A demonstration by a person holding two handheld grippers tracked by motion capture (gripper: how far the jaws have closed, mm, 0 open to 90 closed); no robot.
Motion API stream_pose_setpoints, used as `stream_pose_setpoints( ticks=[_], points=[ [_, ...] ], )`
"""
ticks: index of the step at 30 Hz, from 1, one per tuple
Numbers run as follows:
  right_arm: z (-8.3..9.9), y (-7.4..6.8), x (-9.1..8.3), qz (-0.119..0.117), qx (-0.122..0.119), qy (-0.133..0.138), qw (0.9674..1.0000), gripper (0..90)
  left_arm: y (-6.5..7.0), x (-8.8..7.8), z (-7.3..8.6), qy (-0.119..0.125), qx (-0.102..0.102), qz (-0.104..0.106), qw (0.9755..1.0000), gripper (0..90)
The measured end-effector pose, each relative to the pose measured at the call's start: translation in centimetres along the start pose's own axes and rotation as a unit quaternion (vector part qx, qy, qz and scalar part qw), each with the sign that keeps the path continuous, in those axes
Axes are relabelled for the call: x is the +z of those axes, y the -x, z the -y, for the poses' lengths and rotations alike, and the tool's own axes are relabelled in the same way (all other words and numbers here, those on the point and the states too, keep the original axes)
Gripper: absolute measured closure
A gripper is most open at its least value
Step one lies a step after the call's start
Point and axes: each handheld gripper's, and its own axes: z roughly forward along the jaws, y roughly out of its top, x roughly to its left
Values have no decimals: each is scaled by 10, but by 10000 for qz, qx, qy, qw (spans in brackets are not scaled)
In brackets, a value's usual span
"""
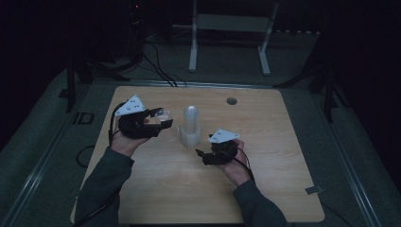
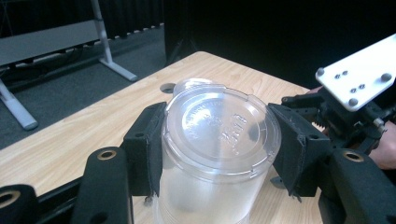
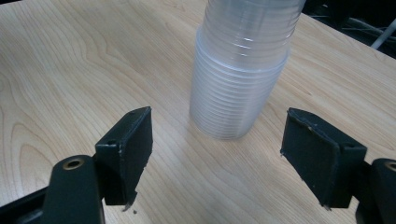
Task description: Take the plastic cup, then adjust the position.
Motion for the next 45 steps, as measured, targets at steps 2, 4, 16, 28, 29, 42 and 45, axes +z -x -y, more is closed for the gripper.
stream_pose_setpoints(
  ticks=[2, 4, 16, 28, 29, 42, 45],
  points=[
    [0, -1, 0, -3, 2, 13, 10000, 245, -1, 0, 5, 4, -39, 3, 10000, 411],
    [0, -2, 0, -18, 6, 32, 10000, 245, -1, 0, 9, 17, -75, 2, 10000, 411],
    [8, -1, -4, 1, 0, 52, 10000, 246, 3, 0, 29, -2, -123, -60, 9999, 411],
    [17, 2, -6, 24, 92, 10, 10000, 246, 1, 2, 43, -98, -210, -91, 9997, 411],
    [17, 0, -5, 11, 82, 1, 10000, 246, 1, 2, 43, -100, -218, -95, 9997, 411],
    [15, -5, -3, -84, 34, 16, 10000, 246, 1, -2, 47, -72, -249, -103, 9996, 411],
    [15, -6, -3, -96, 22, 15, 10000, 248, 0, -2, 50, -80, -274, -97, 9995, 411]
  ],
)
